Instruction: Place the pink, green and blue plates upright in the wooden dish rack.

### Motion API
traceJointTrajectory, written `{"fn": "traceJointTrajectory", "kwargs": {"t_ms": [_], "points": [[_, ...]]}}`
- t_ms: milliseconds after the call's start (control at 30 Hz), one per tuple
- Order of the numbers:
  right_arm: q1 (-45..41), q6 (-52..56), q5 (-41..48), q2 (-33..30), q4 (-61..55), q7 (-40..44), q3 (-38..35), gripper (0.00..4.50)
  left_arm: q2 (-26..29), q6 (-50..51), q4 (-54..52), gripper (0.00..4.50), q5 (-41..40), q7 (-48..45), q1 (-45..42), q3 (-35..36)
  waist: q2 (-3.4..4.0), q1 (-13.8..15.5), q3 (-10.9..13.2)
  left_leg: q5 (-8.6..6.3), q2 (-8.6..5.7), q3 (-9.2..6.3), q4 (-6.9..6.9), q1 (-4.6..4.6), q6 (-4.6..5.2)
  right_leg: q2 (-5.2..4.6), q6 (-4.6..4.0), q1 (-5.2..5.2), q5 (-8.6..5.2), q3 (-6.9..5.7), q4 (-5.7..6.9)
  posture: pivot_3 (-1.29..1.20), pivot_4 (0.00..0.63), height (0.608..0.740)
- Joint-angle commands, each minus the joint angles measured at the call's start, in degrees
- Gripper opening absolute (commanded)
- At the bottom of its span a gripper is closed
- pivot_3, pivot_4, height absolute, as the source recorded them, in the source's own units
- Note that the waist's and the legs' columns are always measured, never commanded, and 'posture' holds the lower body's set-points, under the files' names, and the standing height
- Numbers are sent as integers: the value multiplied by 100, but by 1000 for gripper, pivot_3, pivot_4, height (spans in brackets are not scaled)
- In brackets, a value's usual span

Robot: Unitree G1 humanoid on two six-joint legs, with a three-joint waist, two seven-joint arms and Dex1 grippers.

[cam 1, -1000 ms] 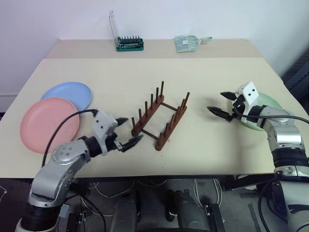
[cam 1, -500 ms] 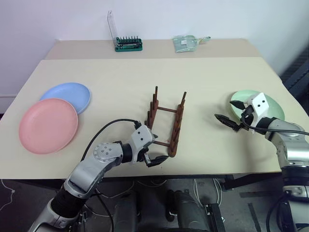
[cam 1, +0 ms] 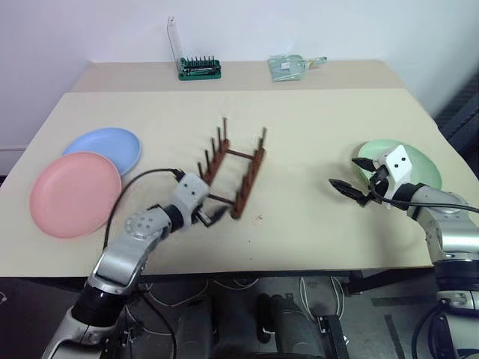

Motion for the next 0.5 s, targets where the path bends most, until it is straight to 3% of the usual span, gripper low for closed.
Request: {"fn": "traceJointTrajectory", "kwargs": {"t_ms": [33,233,500], "points": [[-230,-99,59,58,-33,-38,-33,4500,-215,-446,240,4469,174,271,-235,211,0,7,0,0,0,1,1,-1,0,0,0,0,0,0,0,0,150,730],[-238,-92,48,175,-112,-75,26,4500,-146,-899,591,4469,226,-306,-464,-3,0,4,0,0,-1,4,2,-1,0,-2,14,1,10,0,1,0,150,730],[-31,-71,114,179,-273,-120,-36,4500,840,-640,-92,4469,-111,-1272,216,403,2,-10,-1,0,3,6,-3,1,0,-2,-1,-2,1,0,2,0,150,730]]}}
